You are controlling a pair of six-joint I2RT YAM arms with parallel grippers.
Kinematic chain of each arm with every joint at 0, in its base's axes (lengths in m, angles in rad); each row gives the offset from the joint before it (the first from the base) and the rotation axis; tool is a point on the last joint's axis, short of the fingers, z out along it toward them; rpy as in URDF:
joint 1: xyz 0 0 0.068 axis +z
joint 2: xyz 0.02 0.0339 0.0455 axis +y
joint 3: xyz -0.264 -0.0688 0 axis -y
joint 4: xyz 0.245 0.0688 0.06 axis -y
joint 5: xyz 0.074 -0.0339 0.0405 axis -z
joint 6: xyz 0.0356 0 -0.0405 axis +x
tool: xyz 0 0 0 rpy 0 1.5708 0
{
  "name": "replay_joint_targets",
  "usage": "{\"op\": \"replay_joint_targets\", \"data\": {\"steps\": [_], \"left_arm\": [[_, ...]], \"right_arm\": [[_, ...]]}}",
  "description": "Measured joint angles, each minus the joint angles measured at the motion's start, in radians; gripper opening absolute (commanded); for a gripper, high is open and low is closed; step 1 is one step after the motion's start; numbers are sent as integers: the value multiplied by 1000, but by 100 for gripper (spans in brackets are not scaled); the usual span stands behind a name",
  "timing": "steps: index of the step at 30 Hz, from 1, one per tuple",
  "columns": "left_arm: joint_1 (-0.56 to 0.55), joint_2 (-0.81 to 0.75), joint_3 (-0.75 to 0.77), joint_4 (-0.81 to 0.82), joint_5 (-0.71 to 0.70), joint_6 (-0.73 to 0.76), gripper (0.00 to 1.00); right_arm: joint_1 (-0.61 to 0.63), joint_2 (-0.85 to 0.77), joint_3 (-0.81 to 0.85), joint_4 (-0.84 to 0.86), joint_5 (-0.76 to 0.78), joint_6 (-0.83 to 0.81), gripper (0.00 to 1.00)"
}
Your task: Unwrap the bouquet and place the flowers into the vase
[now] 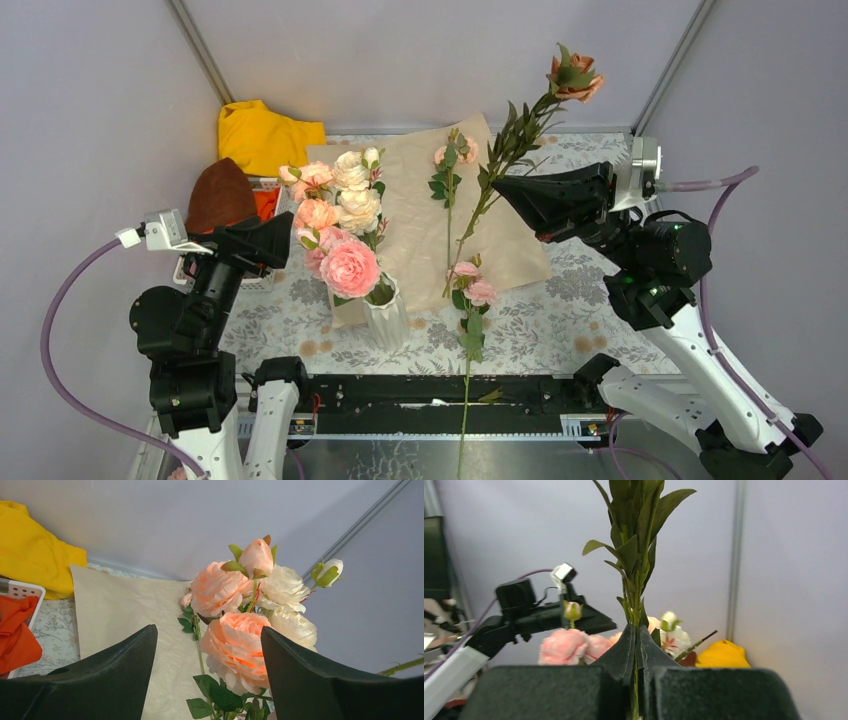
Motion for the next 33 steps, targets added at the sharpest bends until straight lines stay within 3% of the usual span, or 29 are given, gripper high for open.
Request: {"op": "replay_joint_targets", "data": {"steps": [8, 17, 33], "left_arm": [[0, 0, 8, 3, -2, 0, 83], [0, -1, 11, 3, -2, 0, 83], [0, -1, 11, 3, -24, 27, 83]], "right_arm": [[68, 117, -14, 177, -101, 56, 0], [172, 280, 1, 183, -107, 43, 0], [222, 454, 255, 199, -119, -29, 0]]}}
